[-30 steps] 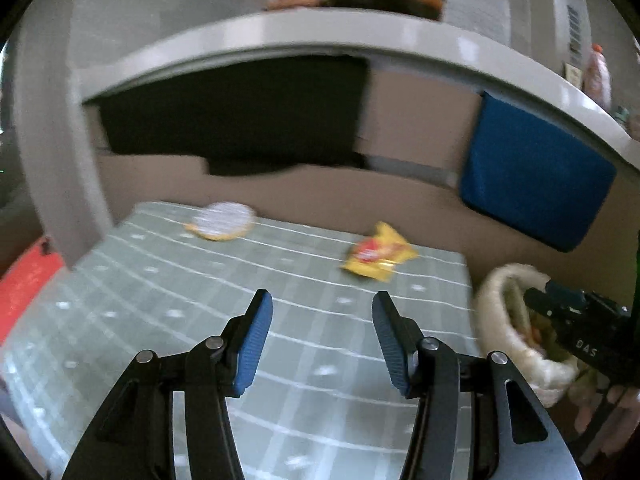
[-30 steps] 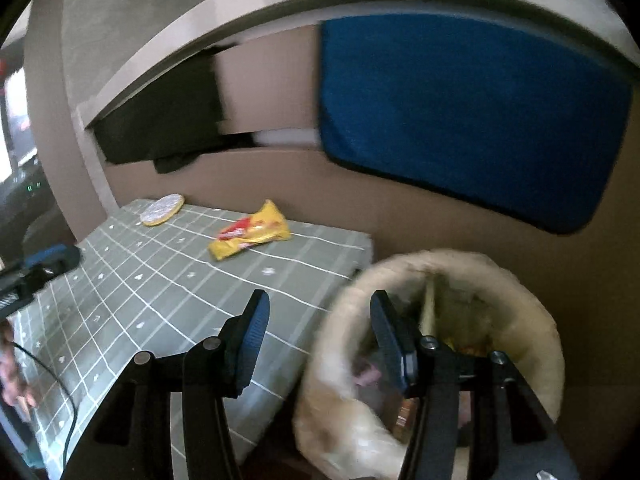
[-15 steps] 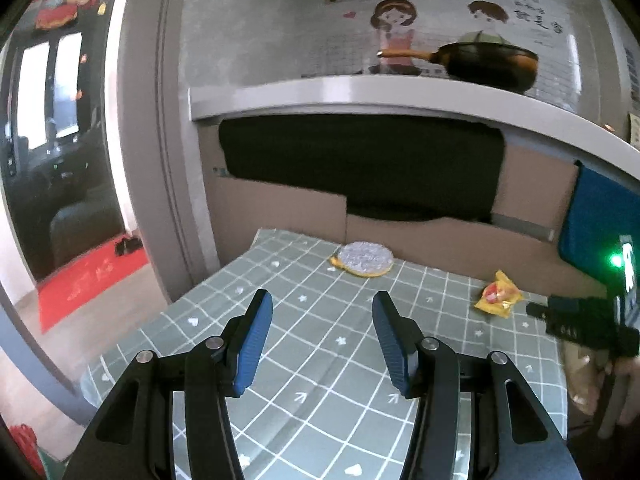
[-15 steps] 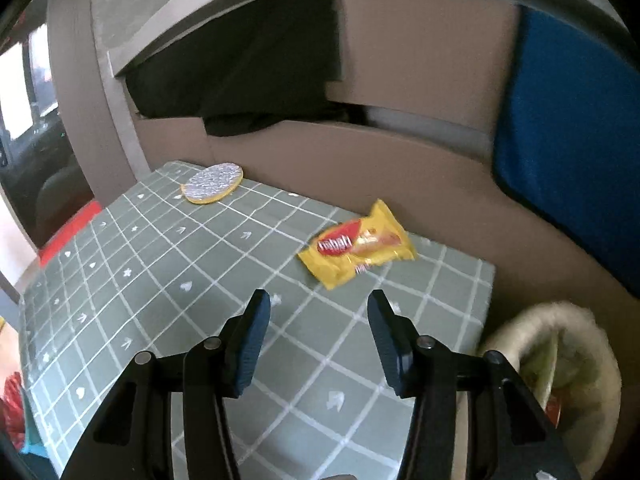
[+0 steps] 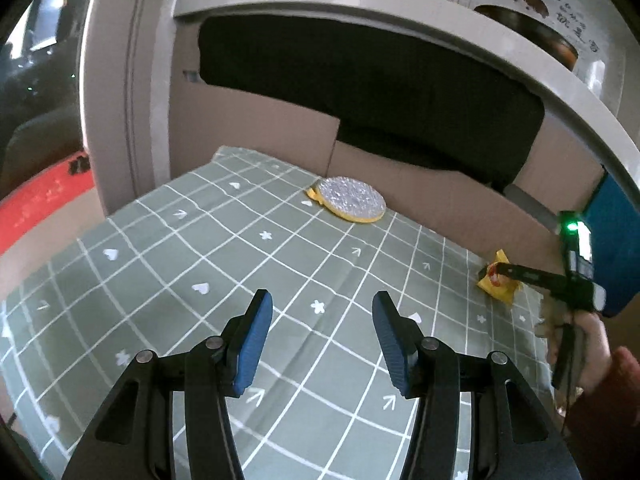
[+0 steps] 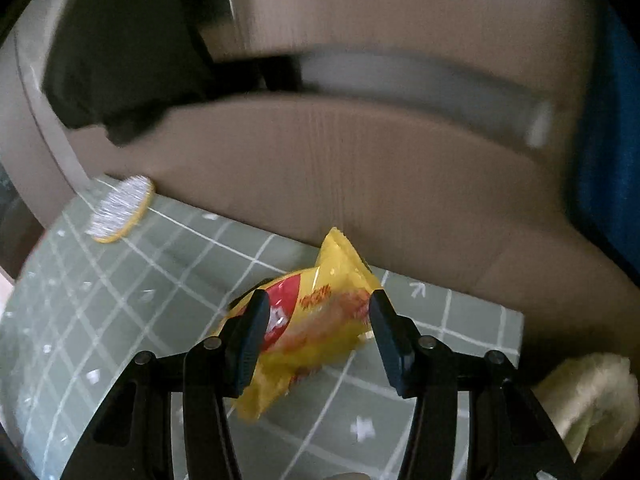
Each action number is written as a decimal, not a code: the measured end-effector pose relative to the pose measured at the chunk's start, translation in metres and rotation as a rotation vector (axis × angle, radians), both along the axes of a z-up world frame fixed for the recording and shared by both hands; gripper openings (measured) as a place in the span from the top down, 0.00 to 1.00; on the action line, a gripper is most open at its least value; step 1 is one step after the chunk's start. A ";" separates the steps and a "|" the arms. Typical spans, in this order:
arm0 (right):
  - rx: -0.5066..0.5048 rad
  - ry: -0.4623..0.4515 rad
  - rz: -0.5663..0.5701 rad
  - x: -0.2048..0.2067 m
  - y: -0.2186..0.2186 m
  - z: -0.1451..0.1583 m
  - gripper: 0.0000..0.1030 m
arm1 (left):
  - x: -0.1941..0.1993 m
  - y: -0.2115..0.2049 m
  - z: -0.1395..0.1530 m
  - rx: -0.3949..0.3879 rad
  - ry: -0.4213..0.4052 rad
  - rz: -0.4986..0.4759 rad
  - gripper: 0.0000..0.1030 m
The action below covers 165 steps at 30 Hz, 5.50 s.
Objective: Collect trash
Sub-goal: 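Move both open tools back to the table toward the remaining snack bag and sponge, then grasp the silver glitter sponge with the left tool while the right tool grasps the yellow snack bag, then carry the sponge and snack bag over the trash bin with both tools, then open both tools to drop the sponge and snack bag into the bin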
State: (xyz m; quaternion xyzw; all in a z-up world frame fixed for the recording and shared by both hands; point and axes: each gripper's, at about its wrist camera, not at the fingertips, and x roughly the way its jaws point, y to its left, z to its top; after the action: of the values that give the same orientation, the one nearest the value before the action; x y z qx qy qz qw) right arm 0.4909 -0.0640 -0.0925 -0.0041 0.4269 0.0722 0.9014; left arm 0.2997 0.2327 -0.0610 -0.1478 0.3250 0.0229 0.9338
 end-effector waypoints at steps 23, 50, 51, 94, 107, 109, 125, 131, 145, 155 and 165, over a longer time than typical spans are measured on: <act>0.056 0.053 0.352 -0.126 0.015 0.008 0.69 | 0.292 0.009 -0.042 -0.038 0.151 -0.056 0.49; 0.125 0.065 0.086 -0.097 -0.006 -0.021 0.51 | 0.050 -0.062 -0.049 0.008 0.330 -0.348 0.49; 0.109 0.055 0.086 -0.098 -0.004 -0.022 0.50 | 0.046 -0.061 -0.049 -0.005 0.322 -0.341 0.49; 0.265 -0.036 0.275 -0.190 -0.007 0.020 0.89 | 0.001 -0.113 0.027 -0.110 0.110 -0.256 0.87; 0.102 -0.344 0.209 -0.235 -0.052 0.121 0.89 | -0.054 -0.181 0.115 0.223 -0.200 -0.160 0.87; 0.089 -0.365 0.199 -0.240 -0.060 0.129 0.89 | -0.057 -0.190 0.119 0.230 -0.205 -0.172 0.87; 0.003 -0.446 -0.034 -0.274 -0.172 0.153 0.89 | -0.063 -0.310 0.122 0.176 -0.196 -0.386 0.87; -0.037 -0.406 -0.131 -0.276 -0.217 0.128 0.89 | -0.043 -0.357 0.089 0.103 -0.099 -0.514 0.87; 0.039 -0.245 -0.170 -0.240 -0.253 0.068 0.89 | 0.010 -0.398 0.026 -0.011 0.110 -0.638 0.87; 0.051 -0.221 -0.168 -0.224 -0.252 0.054 0.85 | 0.033 -0.387 0.016 -0.117 0.127 -0.688 0.83; 0.071 -0.201 -0.184 -0.232 -0.252 0.050 0.67 | 0.030 -0.368 0.021 -0.158 0.143 -0.659 0.69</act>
State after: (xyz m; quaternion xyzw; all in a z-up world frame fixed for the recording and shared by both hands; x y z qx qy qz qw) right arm 0.2589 -0.3161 -0.0427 0.0595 0.3304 0.0034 0.9419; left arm 0.3294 -0.1351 -0.0397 -0.1048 0.4208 -0.2951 0.8514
